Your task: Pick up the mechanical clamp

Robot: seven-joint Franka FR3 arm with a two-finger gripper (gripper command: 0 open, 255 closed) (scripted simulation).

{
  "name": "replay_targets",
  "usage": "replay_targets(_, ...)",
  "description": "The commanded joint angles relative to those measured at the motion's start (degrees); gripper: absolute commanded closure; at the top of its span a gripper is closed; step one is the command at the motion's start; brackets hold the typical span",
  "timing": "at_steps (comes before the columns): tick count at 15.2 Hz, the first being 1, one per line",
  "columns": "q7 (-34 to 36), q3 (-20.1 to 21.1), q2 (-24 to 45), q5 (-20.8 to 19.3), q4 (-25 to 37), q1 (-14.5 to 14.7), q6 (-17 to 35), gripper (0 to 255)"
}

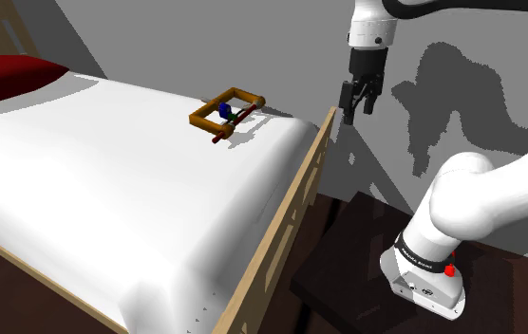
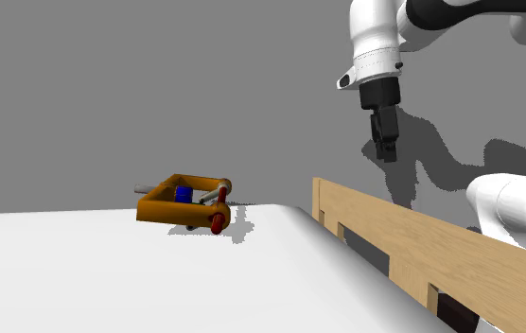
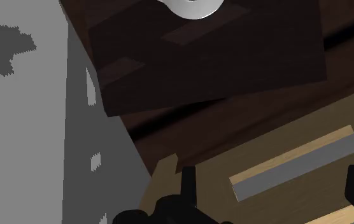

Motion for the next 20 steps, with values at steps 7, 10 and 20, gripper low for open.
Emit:
replay_targets(7,-1.68,0.67,9.67,-0.68,2.60,1.23,11.38,0)
replay_targets(10,-2.43,1.09,14.77,-1.04,4.83,1.71,16.42,0)
replay_targets(20,-4.28,2.73,32.19,-2.84,16.40,3.07,29.43,0)
